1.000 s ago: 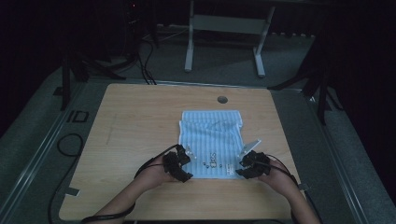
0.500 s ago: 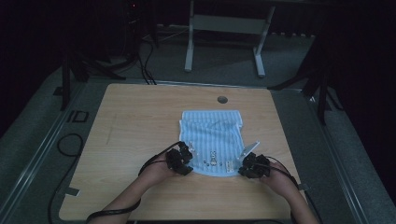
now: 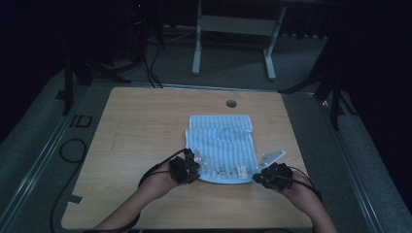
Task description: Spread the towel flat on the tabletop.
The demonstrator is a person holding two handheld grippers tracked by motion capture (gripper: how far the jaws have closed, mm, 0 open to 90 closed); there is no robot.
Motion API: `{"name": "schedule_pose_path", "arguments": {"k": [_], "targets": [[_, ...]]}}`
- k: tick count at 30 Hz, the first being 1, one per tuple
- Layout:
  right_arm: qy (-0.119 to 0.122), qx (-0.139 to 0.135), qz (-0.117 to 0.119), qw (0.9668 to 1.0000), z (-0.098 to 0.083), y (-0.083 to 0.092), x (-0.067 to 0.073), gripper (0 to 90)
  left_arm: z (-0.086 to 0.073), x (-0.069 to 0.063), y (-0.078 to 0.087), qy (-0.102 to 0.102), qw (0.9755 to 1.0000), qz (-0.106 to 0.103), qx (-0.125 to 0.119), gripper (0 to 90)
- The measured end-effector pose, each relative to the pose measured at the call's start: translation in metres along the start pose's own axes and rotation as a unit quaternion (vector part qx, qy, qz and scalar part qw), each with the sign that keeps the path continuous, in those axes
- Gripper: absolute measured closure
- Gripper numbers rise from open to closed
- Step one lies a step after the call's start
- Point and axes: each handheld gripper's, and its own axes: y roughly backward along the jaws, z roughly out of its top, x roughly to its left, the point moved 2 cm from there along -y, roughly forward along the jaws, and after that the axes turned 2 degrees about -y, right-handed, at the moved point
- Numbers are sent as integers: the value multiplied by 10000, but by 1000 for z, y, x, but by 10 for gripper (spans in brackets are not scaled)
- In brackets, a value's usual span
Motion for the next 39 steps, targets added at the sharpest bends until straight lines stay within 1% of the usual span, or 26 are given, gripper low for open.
{"name": "schedule_pose_path", "arguments": {"k": [1,2,3,5,10,11,12,13,14,15,18,19,21,23,25,26,28,29,30,31,32,33,35,37,38,39], "targets": [[41,-14,11,10000,-1,6,5,867,-2,-8,8,-98,9999,-34,-54,821],[149,-26,-30,9999,-3,16,15,867,-2,-8,8,-98,9999,-34,-54,820],[223,-35,-44,9997,-6,22,22,867,-5,-23,18,-220,9996,-103,-112,818],[346,-47,-18,9994,-12,32,38,866,-10,-39,22,-306,9993,-201,-121,815],[443,-32,6,9990,-33,48,75,865,-23,-78,20,-568,9969,-549,-10,787],[412,7,102,9991,-36,48,79,863,-26,-86,18,-587,9954,-757,64,774],[418,100,310,9986,-42,47,87,858,-29,-93,16,-648,9925,-1033,122,750],[453,162,409,9980,-46,46,92,850,-31,-98,14,-706,9889,-1302,149,742],[452,216,450,9977,-49,45,96,813,-33,-102,13,-774,9869,-1402,209,688],[427,232,442,9978,-51,45,96,792,-33,-102,13,-780,9879,-1319,237,645],[24,8,295,9996,-52,45,81,744,-32,-90,15,-471,9904,-1300,84,557],[-53,21,228,9997,-51,44,74,739,-31,-84,16,-424,9922,-1175,43,521],[-92,-42,19,9999,-48,42,62,746,-29,-72,16,-368,9948,-950,12,522],[-115,-19,-118,9999,-43,36,51,762,-26,-57,13,-211,9968,-766,-42,522],[-170,-45,-99,9998,-38,29,38,806,-23,-41,9,-99,9980,-624,-102,522],[-176,-61,-168,9997,-35,26,32,843,-21,-32,6,12,9985,-533,-117,522],[-218,-20,-223,9995,-28,18,18,864,-17,-16,-1,130,9992,-372,-59,522],[-217,-25,-292,9993,-25,14,11,873,-17,-16,-1,130,9992,-372,-59,522],[-268,-7,-281,9992,-20,9,2,893,-12,0,-9,263,9993,-255,-3,522],[-268,-7,-281,9992,-20,9,2,893,-12,0,-9,263,9993,-255,-3,522],[-256,-7,-337,9991,-17,7,-3,895,-9,11,-13,313,9993,-193,13,522],[-338,17,-428,9985,-7,-1,-18,897,-5,22,-18,398,9991,-107,35,534],[-366,55,-492,9981,1,-8,-29,897,1,37,-26,470,9986,215,139,594],[-461,136,-501,9976,8,-19,-41,897,6,51,-34,601,9965,546,210,669],[-512,151,-513,9973,11,-25,-47,898,9,58,-38,654,9958,612,213,741],[-533,196,-521,9970,14,-31,-52,898,11,65,-41,766,9944,709,167,757]]}}
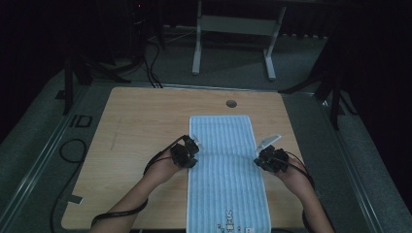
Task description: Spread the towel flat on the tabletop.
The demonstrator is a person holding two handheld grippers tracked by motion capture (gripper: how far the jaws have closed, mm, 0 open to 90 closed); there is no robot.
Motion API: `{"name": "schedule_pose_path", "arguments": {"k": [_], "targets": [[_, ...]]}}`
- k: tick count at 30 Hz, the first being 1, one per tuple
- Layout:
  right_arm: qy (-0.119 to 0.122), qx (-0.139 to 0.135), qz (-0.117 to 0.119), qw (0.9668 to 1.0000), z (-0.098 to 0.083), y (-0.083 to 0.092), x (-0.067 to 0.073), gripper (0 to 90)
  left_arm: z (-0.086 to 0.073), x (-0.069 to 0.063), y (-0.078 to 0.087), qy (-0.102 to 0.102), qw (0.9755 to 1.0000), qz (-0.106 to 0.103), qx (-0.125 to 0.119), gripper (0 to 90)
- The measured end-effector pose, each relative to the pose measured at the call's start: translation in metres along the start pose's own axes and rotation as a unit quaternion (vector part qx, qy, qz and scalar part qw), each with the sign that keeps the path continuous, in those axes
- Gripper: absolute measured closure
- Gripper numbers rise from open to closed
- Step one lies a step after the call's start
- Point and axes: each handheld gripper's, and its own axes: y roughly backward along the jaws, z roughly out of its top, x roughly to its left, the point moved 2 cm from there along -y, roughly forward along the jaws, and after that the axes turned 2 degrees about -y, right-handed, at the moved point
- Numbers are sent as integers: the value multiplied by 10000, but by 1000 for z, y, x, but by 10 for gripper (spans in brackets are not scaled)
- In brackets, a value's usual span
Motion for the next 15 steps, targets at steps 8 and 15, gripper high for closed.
{"name": "schedule_pose_path", "arguments": {"k": [8,15], "targets": [[-253,382,-133,9989,25,-48,-24,898,19,30,-34,455,9987,162,134,860],[-482,448,-304,9974,37,-73,-39,897,28,43,-48,543,9981,212,174,856]]}}
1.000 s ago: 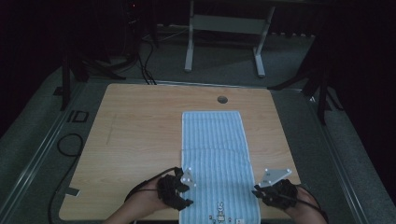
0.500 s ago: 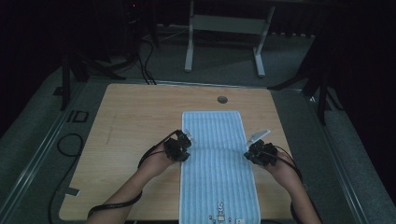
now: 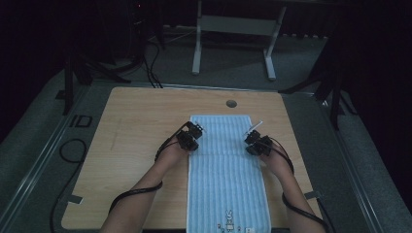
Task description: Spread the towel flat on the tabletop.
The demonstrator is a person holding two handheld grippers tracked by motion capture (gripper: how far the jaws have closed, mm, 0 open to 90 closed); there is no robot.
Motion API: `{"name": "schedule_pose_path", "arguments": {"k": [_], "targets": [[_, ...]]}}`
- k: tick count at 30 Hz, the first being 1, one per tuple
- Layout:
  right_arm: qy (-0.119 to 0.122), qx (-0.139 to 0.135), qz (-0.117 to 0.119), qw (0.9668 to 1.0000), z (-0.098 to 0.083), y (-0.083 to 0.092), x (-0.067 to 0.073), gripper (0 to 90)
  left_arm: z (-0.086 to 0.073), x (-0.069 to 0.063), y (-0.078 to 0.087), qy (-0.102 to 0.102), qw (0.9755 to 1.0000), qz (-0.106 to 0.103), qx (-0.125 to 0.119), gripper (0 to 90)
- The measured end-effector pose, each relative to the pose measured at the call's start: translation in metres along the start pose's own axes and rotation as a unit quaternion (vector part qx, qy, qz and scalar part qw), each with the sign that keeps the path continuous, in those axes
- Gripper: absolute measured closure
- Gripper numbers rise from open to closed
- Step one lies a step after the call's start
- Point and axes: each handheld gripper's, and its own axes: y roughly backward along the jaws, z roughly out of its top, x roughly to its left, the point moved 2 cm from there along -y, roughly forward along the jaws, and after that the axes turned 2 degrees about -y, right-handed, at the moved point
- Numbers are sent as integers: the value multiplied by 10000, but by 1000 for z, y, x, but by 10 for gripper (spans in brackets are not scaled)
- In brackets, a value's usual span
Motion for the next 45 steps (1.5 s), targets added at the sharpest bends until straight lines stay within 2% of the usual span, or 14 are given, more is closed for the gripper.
{"name": "schedule_pose_path", "arguments": {"k": [3,12,15,19,22,28,31,34,36,38,39,40,43,45], "targets": [[-168,-37,9,9999,3,-3,-6,895,4,4,-3,-92,9999,123,-47,850],[-344,-38,-5,9994,10,-7,-17,893,15,21,-11,126,9997,203,-87,839],[-414,-30,19,9991,13,-9,-20,893,17,25,-13,231,9996,160,-103,839],[-436,-14,25,9990,15,-10,-23,894,21,28,-16,274,9993,240,-123,838],[-492,-21,-4,9988,17,-11,-26,894,26,27,-17,180,9991,393,-39,816],[-511,1,-44,9987,19,-12,-28,873,29,26,-19,127,9987,502,-34,815],[-548,25,6,9985,17,-9,-28,851,26,24,-15,147,9990,421,-25,779],[-524,-34,-26,9986,14,-3,-30,808,24,23,-8,172,9993,319,-11,672],[-530,-85,-56,9985,12,3,-35,728,22,23,-1,191,9995,254,-58,570],[-597,-103,-34,9982,10,7,-41,673,18,28,6,198,9994,254,-93,554],[-597,-103,-34,9982,10,7,-41,673,18,28,6,198,9994,254,-93,489],[-722,-114,-90,9973,9,11,-47,632,16,32,6,329,9993,153,-81,489],[-936,-105,-87,9955,7,10,-56,588,13,40,5,618,9979,101,-175,464],[-1046,-98,15,9945,7,8,-59,551,11,44,3,786,9967,63,-186,434]]}}
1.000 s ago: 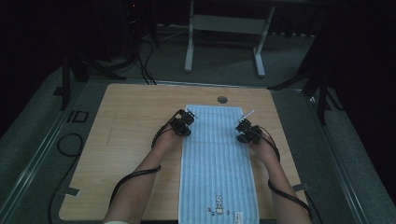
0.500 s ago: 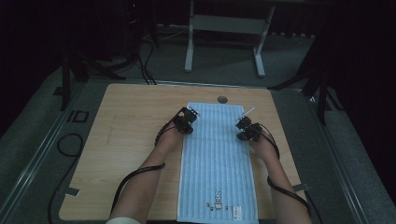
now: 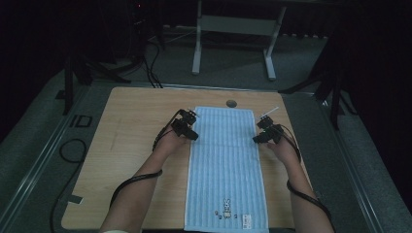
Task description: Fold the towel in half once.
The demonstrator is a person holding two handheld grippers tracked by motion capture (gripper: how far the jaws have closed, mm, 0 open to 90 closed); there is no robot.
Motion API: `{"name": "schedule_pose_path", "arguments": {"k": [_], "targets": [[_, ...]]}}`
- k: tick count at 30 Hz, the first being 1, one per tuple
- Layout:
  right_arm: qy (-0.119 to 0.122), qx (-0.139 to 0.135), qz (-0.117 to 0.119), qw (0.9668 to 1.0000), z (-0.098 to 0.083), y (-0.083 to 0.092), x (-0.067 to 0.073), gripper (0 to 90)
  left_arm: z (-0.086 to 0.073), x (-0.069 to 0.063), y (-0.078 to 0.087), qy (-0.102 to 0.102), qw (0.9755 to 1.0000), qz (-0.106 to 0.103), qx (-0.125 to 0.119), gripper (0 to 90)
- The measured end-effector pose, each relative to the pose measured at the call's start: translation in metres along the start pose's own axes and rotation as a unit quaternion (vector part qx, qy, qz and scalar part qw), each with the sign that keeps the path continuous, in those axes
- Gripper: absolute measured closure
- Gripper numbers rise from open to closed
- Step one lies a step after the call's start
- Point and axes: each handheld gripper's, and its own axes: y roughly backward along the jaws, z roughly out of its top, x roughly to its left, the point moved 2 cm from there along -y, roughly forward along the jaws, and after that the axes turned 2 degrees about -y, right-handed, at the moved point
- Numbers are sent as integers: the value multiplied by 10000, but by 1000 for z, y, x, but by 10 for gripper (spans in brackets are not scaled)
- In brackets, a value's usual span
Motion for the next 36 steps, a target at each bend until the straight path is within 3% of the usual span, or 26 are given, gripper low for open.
{"name": "schedule_pose_path", "arguments": {"k": [8,12,16,20,24,26,30,32,34,36], "targets": [[-241,148,24,9996,5,-17,-3,530,-4,5,-9,95,9999,-84,46,434],[-227,240,54,9994,6,-22,-2,597,-4,0,-15,-2,9999,-80,120,435],[-144,323,105,9993,8,-21,2,683,-4,-3,-15,3,9999,-164,40,477],[-148,316,273,9990,8,-21,3,840,-5,-7,-15,-64,9994,-319,-78,612],[-30,359,162,9992,9,-21,9,876,-4,-13,-14,-200,9987,-460,-28,842],[-33,338,164,9993,9,-21,10,879,-3,-15,-14,-265,9987,-433,-1,873],[7,261,128,9996,7,-17,11,879,-5,-12,-12,-181,9986,-487,-68,886],[11,194,134,9997,7,-12,10,879,-4,-11,-7,-83,9983,-549,-173,887],[33,134,119,9998,7,-7,10,879,-3,-10,0,-127,9981,-521,-314,888],[107,34,97,9999,8,-1,10,879,-1,-8,10,-56,9967,-640,-498,889]]}}
